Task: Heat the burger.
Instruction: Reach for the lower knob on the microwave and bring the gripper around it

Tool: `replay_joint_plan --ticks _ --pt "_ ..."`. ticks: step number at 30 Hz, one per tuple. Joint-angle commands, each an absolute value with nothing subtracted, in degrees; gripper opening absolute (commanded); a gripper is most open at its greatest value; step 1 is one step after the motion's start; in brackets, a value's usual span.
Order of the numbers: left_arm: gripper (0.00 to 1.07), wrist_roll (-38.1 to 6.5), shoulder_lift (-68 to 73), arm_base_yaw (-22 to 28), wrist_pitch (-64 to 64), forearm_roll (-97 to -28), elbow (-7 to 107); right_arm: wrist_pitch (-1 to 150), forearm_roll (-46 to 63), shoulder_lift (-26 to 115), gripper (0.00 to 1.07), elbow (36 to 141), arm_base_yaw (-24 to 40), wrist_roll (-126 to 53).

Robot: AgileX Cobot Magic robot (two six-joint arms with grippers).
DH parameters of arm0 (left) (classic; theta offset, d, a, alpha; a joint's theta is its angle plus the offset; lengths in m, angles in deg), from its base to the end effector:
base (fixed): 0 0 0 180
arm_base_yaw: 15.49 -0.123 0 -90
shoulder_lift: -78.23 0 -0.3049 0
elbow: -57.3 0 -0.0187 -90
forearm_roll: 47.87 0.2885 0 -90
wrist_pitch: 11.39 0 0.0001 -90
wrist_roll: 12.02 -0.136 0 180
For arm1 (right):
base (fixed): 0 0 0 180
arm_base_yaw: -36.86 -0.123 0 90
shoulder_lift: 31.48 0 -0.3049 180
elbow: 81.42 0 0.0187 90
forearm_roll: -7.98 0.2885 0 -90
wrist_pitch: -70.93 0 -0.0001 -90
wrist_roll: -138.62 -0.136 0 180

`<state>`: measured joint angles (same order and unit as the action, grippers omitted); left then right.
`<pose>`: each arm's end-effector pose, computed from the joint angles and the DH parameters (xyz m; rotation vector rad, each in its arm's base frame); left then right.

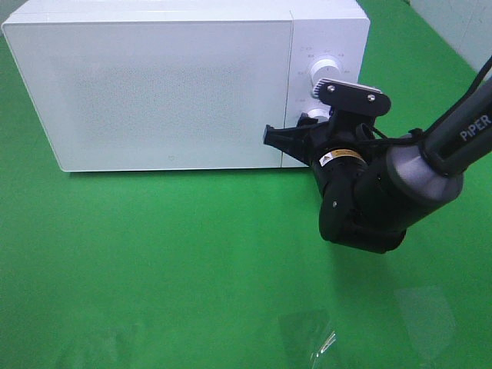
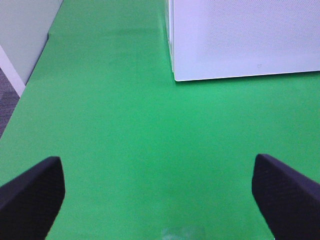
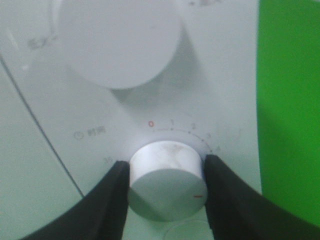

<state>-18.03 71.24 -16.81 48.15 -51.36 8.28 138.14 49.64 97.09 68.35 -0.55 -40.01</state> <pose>0.0488 -0.0060 0.2783 0.0847 2.0135 0.0088 0.3828 0.1879 0.0838 0.1951 1.6742 0.1569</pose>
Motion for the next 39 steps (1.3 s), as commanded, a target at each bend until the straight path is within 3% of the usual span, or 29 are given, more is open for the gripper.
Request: replay_joint_plan --ticks 1,2,3,8,14,33,37,39 --pt "0.93 -18.15 72.62 -16.87 48.09 -51.42 8.11 141.29 39.27 96.58 0.00 70.24 0.08 -67.11" --pt "0.93 -18.15 72.62 -16.87 48.09 -51.42 8.11 141.29 39.27 96.58 0.00 70.24 0.08 -67.11" --pt "0.93 -18.15 72.62 -16.87 48.09 -51.42 8.11 141.46 37.49 96.58 0.00 70.24 0.08 -78.91" --pt "0.93 -18.15 72.62 -16.87 48.09 -51.42 8.11 141.86 35.43 96.58 0.00 70.24 0.08 -105.27" --pt "0.93 -18.15 72.62 -16.87 48.09 -51.42 8.11 146.85 33.99 96.58 0.00 70.24 0.08 -119.07" --pt "0.93 -18.15 72.62 -16.87 48.09 -51.42 8.11 150.11 35.14 96.58 0.01 70.24 0.08 -113.69" --pt "0.93 -18.15 72.62 -16.87 48.09 -51.42 8.11 150.68 37.55 96.58 0.06 70.24 0.08 -112.43" --pt "0.93 -18.15 72.62 -16.87 48.09 -51.42 8.11 150.68 39.32 96.58 0.16 70.24 0.08 -112.14"
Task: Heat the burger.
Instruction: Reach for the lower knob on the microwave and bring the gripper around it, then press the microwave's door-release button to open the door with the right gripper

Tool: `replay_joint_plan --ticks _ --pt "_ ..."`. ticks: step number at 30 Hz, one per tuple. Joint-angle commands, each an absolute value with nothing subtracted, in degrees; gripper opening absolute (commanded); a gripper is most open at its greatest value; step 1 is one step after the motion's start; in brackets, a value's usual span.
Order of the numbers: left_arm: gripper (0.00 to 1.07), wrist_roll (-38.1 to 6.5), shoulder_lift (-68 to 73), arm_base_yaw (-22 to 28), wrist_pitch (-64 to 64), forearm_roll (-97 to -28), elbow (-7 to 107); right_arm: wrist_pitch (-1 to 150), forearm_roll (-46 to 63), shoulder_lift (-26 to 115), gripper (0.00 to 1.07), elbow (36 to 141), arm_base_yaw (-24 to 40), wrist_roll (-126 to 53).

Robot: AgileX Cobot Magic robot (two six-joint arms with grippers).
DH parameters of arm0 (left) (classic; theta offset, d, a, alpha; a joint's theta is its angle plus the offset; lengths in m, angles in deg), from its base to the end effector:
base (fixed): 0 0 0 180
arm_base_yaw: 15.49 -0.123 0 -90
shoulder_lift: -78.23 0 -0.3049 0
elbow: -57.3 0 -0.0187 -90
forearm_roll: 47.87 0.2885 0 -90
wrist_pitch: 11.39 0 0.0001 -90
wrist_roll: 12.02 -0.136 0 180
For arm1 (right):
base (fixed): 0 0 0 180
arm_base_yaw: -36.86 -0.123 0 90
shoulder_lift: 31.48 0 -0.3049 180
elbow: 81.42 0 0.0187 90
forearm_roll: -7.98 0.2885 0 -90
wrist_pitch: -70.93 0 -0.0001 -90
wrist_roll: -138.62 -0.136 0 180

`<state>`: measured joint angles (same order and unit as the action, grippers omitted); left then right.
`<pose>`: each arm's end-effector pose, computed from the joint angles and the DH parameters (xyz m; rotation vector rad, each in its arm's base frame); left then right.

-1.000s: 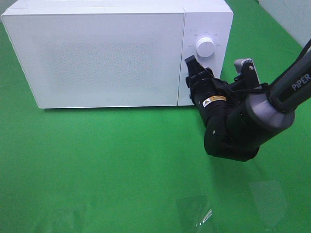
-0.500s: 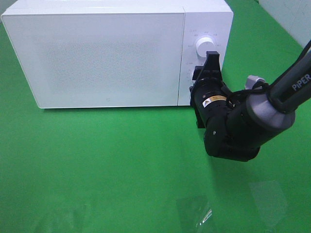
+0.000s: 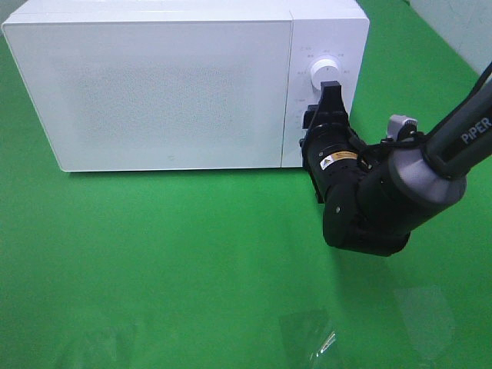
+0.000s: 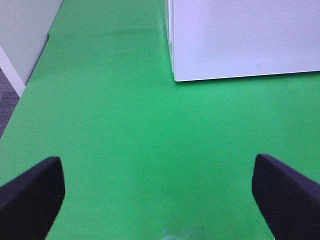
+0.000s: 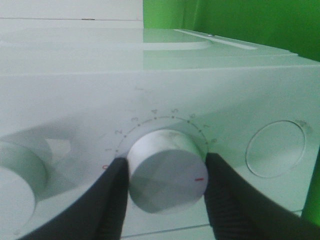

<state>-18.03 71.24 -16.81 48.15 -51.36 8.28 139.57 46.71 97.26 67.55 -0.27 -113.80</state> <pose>0.0488 -0.0060 0.2783 0.0847 2.0135 0.0088 0.3810 0.1891 0.0842 1.1950 1.3355 1.1191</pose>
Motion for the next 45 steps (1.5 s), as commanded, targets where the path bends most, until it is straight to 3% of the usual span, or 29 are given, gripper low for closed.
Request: replay_joint_plan --ticks 1,5,6,7,9,10,11,20,28,33,45 --pt "0.93 -18.15 72.62 -16.87 48.09 -51.42 8.11 150.68 39.32 96.58 0.16 70.24 0.08 -112.14" --pt "0.93 -18.15 72.62 -16.87 48.09 -51.42 8.11 150.68 40.58 96.58 0.25 70.24 0.08 -111.63" --pt "0.93 -18.15 72.62 -16.87 48.09 -51.42 8.11 150.68 41.27 96.58 0.33 70.24 0.08 -110.54" --pt "0.93 -18.15 72.62 -16.87 48.09 -51.42 8.11 150.68 41.27 96.58 0.33 70.24 0.08 -110.54" --pt "0.93 -18.15 72.62 -16.87 48.09 -51.42 8.11 150.11 42.13 96.58 0.48 70.24 0.08 -109.16" --pt "0.93 -18.15 72.62 -16.87 48.09 -51.42 8.11 150.11 42.13 96.58 0.48 70.24 0.08 -109.16" --pt "0.93 -18.15 72.62 -16.87 48.09 -51.42 8.11 149.48 41.84 96.58 0.55 69.96 0.08 -109.05" --pt "0.93 -18.15 72.62 -16.87 48.09 -51.42 8.11 142.55 40.47 92.91 0.77 63.37 -0.55 -106.18" --pt "0.93 -18.15 72.62 -16.87 48.09 -51.42 8.11 130.75 33.94 86.66 0.76 58.73 -0.55 -93.98" --pt "0.93 -18.15 72.62 -16.87 48.09 -51.42 8.11 117.74 27.12 80.08 0.76 58.21 -0.44 -75.59" --pt "0.93 -18.15 72.62 -16.87 48.09 -51.42 8.11 91.73 26.03 68.04 0.76 58.38 3.12 -49.06"
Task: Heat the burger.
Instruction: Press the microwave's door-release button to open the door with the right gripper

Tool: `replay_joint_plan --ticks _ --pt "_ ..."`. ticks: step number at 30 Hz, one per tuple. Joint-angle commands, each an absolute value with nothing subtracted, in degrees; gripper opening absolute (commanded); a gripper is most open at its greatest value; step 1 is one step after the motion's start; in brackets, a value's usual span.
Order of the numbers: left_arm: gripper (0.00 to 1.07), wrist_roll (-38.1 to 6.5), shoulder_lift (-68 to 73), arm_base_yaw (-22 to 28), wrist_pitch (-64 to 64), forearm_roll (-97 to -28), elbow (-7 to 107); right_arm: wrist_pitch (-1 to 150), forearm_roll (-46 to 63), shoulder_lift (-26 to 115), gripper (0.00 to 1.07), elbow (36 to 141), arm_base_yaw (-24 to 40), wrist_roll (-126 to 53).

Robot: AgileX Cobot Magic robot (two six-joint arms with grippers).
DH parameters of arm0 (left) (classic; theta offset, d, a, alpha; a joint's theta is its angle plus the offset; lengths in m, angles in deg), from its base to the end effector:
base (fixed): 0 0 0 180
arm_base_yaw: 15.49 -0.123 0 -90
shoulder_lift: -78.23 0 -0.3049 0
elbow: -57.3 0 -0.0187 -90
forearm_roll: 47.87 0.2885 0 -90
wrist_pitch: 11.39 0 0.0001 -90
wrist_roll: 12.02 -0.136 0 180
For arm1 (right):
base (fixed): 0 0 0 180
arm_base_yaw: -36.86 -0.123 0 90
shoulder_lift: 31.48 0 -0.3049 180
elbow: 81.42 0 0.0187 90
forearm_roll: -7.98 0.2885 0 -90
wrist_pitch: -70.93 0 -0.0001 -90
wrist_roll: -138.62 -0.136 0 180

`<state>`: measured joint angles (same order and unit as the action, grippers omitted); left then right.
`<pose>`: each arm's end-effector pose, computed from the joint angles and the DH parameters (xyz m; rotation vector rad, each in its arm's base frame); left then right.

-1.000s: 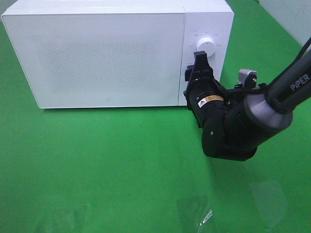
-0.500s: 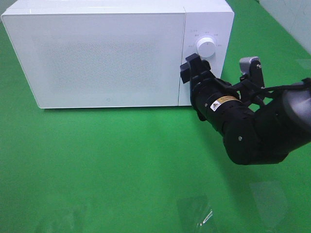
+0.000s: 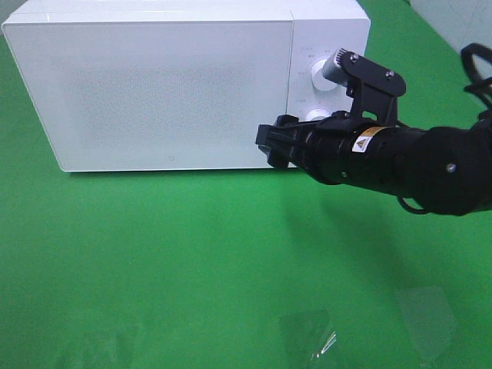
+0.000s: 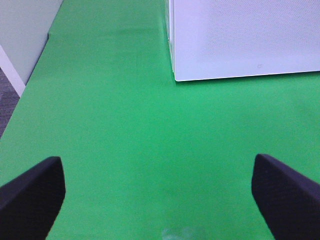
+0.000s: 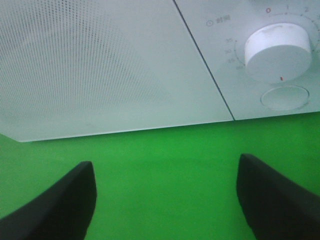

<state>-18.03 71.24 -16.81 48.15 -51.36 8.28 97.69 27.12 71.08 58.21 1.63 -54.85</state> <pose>0.0488 -0.0060 0.2783 0.0847 2.0135 0.0088 0.3174 0.1996 0.1396 0.0113 2.0920 0.5604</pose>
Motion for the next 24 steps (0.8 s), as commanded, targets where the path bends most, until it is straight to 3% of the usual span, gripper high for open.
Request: replay_joint_plan --ticks 1,11,24 --pt "0.93 -18.15 72.62 -16.87 48.09 -51.42 8.11 87.77 24.08 65.92 0.76 58.38 4.09 -47.05" --pt "0.93 -18.15 72.62 -16.87 48.09 -51.42 8.11 65.37 14.40 50.97 0.76 58.55 10.28 -46.88" --pt "0.93 -18.15 72.62 -16.87 48.09 -51.42 8.11 35.00 7.18 30.34 0.76 62.57 10.85 -46.88"
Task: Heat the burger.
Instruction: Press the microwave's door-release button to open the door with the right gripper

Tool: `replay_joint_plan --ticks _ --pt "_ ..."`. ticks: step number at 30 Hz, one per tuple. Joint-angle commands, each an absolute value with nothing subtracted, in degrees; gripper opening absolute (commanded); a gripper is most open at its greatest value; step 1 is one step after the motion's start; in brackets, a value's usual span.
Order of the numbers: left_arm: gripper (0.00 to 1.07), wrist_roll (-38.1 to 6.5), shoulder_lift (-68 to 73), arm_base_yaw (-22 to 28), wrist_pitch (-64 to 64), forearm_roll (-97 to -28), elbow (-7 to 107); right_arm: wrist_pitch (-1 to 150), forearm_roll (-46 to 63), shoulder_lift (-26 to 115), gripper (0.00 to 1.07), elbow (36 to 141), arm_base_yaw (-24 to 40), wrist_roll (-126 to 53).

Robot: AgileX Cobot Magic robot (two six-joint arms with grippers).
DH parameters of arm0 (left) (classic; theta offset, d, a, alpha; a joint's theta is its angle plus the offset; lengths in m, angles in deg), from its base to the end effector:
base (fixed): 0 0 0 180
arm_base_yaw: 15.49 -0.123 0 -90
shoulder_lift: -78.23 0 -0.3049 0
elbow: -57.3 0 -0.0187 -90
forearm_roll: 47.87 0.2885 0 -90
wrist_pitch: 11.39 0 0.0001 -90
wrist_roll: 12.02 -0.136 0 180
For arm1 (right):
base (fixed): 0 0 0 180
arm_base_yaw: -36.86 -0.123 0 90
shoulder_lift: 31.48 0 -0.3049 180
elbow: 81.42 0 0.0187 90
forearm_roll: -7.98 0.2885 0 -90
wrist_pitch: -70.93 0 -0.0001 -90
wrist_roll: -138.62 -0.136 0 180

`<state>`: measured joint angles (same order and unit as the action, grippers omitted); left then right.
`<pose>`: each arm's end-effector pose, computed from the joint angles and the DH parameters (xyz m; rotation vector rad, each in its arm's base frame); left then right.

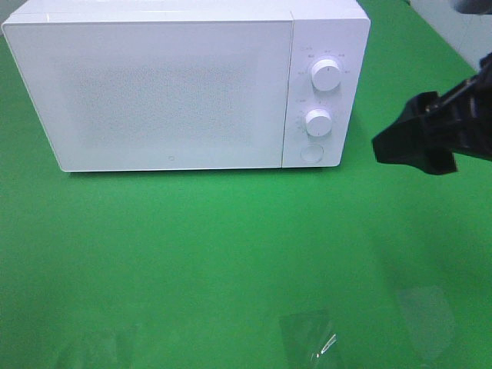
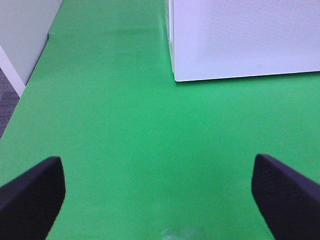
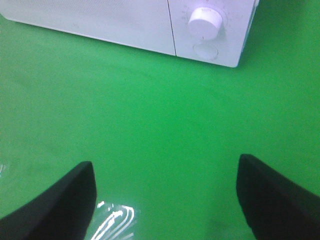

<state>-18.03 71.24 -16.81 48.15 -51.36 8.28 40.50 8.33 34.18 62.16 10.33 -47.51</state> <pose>0.0488 -0.0060 0.2783 0.0847 2.0135 0.0088 0.2329 0.1168 0.2667 -0.4083 2.2951 0.2944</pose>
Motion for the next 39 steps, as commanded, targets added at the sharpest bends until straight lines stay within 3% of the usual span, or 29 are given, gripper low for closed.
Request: replay_joint_plan --ticks 1,9,20,33,39 --pt "0.93 -18.15 72.62 -16.87 48.09 -51.42 8.11 35.00 7.18 30.34 0.76 62.57 10.85 -46.88" --pt "0.93 -18.15 72.62 -16.87 48.09 -51.42 8.11 22.80 6.84 19.17 0.76 62.51 10.85 -45.62" --pt "0.93 -18.15 72.62 -16.87 48.09 -51.42 8.11 18.50 2.19 6.22 0.76 62.05 10.91 -46.19" --pt "0.93 -18.15 72.62 -16.87 48.09 -51.42 8.11 18.10 1.62 -16.47 0.76 51.97 28.27 -45.62" --pt "0.93 -18.15 72.62 -16.87 48.09 -51.42 8.11 18.22 1.62 -21.85 0.76 51.39 30.90 -45.62"
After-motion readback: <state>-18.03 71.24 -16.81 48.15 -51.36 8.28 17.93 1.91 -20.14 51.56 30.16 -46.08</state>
